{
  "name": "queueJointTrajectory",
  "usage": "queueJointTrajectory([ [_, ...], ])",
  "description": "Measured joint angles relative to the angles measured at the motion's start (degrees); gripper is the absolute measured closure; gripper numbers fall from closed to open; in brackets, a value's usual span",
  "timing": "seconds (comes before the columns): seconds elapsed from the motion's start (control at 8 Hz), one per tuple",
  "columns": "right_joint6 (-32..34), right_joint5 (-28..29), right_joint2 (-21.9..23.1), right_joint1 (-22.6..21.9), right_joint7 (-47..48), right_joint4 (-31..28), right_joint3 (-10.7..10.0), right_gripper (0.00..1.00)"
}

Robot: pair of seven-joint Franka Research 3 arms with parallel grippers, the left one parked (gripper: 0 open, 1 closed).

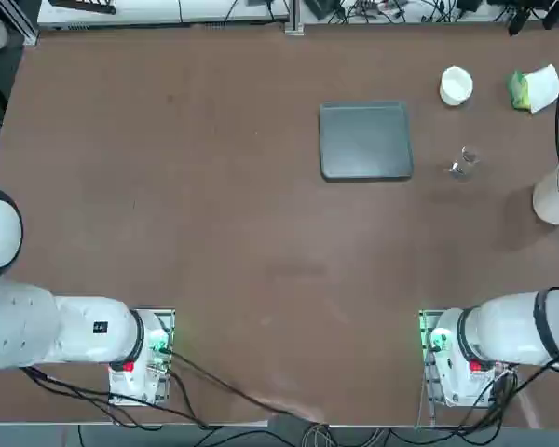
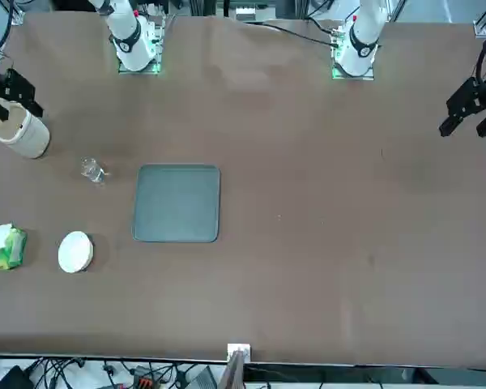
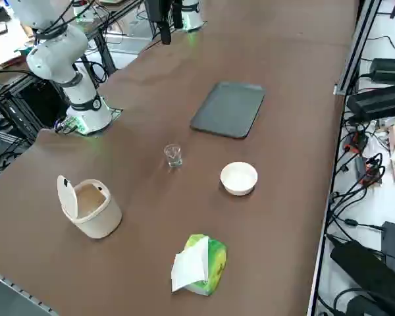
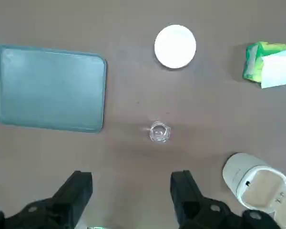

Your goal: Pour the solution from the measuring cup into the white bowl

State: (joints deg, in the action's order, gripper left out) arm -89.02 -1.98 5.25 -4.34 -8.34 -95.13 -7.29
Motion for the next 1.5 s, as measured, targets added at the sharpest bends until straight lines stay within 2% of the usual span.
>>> queueJointTrajectory([
  [1.12, 1.61, 0.19, -1.22, -0.04, 1.97, 0.6, 0.03, 0.01],
  [1.5, 1.59, -0.4, -2.92, -1.68, 10.83, -0.12, 0.1, 0.0],
])
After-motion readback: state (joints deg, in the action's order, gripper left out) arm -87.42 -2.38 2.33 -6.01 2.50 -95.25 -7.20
